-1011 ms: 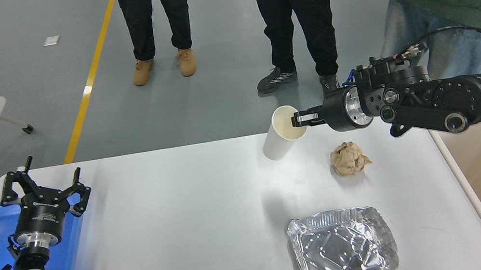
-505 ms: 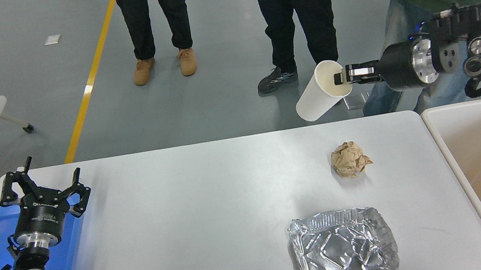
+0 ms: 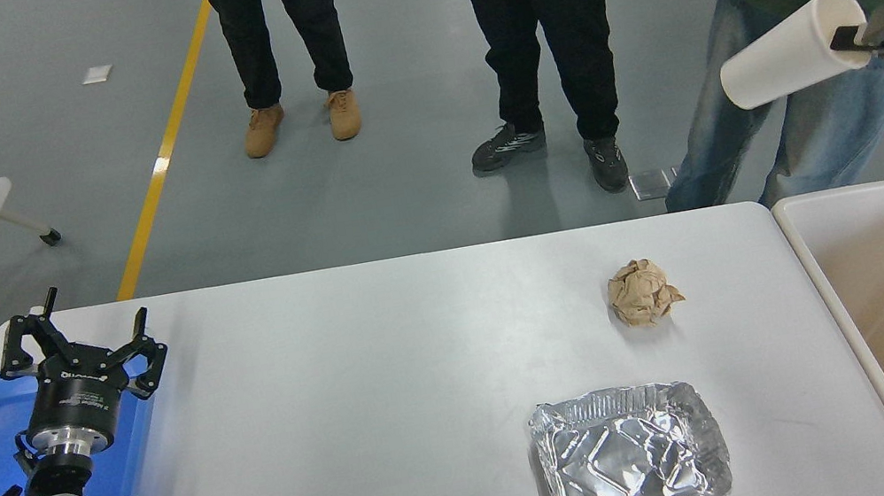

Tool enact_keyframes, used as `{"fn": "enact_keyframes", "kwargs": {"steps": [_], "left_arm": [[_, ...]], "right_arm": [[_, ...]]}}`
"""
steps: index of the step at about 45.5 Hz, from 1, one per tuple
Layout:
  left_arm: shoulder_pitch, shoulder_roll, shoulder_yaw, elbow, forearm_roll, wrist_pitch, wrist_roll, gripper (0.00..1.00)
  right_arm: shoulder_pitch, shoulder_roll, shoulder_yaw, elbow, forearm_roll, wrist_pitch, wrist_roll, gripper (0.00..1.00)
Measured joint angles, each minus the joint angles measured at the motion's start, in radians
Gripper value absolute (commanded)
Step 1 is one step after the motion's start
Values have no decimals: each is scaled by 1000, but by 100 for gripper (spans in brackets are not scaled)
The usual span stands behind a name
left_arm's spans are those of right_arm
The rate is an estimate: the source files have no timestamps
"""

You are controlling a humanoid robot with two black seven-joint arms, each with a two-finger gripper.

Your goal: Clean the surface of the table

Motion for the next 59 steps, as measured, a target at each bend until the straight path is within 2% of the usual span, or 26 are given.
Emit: {"fn": "enact_keyframes", "kwargs": {"steps": [15,35,44,59], "left_arm": [[0,0,0,0,0,0,0,99],[0,0,0,0,0,0,0,99],[0,0,0,0,0,0,0,99],[0,0,0,0,0,0,0,99]], "right_arm": [[-226,-91,2,-23,169,-111,56,0],[-451,-72,1,-101,398,-246,92,0],[-546,-6,4,-174,469,-290,103,0],[-699,226,16,-415,552,-338,106,0]]}}
